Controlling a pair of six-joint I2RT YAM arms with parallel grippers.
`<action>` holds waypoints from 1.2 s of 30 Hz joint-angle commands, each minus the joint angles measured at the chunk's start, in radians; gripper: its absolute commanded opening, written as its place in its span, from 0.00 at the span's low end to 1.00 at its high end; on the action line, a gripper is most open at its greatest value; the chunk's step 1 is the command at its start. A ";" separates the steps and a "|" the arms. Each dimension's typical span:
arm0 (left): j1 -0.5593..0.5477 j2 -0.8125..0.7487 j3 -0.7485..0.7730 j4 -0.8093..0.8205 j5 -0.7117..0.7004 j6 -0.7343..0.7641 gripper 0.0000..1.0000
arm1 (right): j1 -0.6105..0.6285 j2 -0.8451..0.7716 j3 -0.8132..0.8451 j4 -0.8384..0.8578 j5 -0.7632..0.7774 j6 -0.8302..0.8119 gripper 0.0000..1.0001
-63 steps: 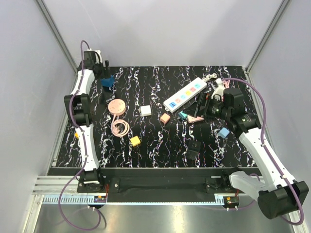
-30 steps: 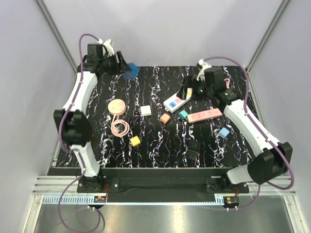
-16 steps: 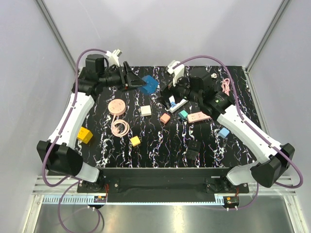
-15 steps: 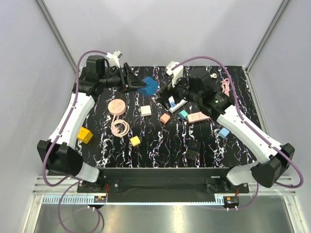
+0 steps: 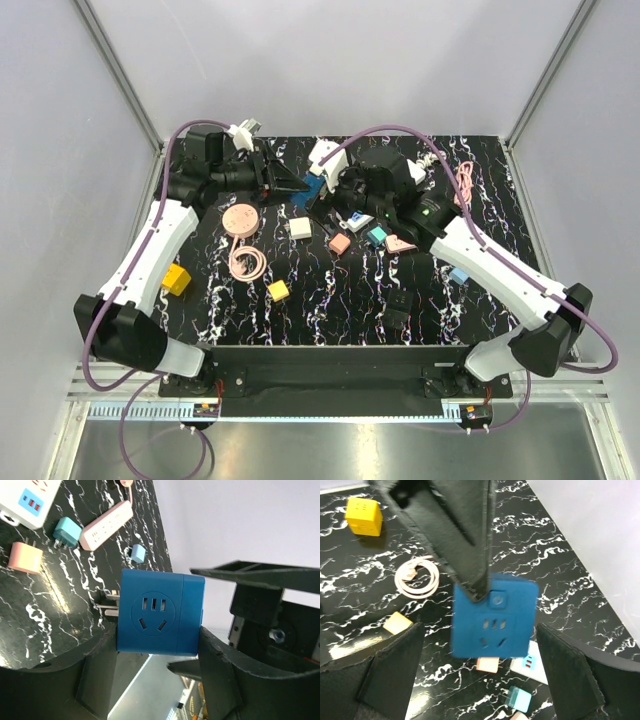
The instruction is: Insert the plug
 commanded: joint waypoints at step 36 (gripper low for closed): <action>0.054 -0.092 -0.184 -0.140 -0.478 0.406 0.95 | -0.363 0.386 0.317 -0.370 0.048 -0.081 0.00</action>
